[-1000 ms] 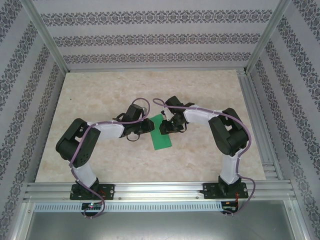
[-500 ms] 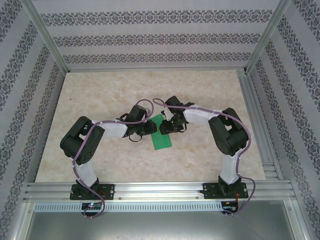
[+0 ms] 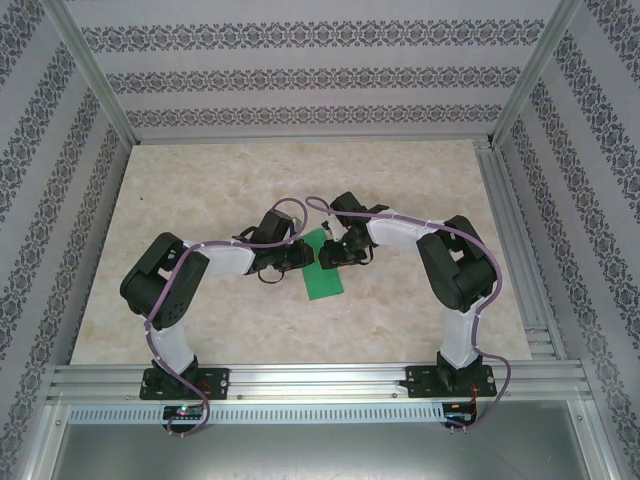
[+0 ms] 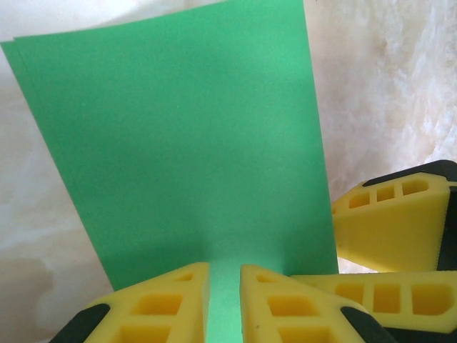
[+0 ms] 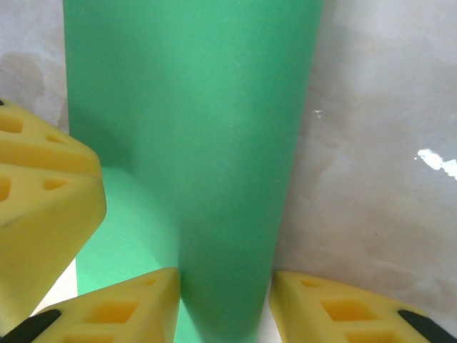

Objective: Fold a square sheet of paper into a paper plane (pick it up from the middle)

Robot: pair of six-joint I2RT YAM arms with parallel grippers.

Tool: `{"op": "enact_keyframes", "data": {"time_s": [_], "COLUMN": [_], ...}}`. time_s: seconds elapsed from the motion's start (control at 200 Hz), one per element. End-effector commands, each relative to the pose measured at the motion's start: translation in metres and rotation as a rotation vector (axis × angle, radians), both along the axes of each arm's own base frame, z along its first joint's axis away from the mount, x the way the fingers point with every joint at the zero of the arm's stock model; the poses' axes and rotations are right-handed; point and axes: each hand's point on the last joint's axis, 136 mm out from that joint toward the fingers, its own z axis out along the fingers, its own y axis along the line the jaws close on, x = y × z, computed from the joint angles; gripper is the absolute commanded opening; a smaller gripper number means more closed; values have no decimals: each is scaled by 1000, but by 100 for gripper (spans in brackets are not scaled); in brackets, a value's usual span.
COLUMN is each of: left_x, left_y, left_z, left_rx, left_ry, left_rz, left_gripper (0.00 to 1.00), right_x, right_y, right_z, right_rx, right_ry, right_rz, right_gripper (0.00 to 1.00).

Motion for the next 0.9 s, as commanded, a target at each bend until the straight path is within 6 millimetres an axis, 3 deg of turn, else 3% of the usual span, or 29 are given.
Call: {"op": "enact_keyframes", "data": {"time_s": [0.0, 0.39, 0.604, 0.759, 0.894], "left_x": [1, -7, -17, -24, -27], "left_y": [-9, 1, 12, 20, 24], "left_z": [7, -11, -32, -44, -48], "left_rx": [-11, 54, 132, 172, 191], "left_ry": [-33, 14, 69, 93, 101], "left_rz": [-41, -34, -26, -16, -12], "left_gripper": [20, 18, 16, 15, 15], "right_x": [-8, -7, -4, 3, 15], "right_y": [-18, -19, -18, -11, -8], "right_z": [-40, -40, -35, -15, 23], "right_rx": [-130, -134, -127, -76, 10], "right_ry": [28, 23, 14, -15, -73], "right_rz": [8, 7, -6, -33, -92], "right_gripper": [42, 42, 42, 43, 47]}}
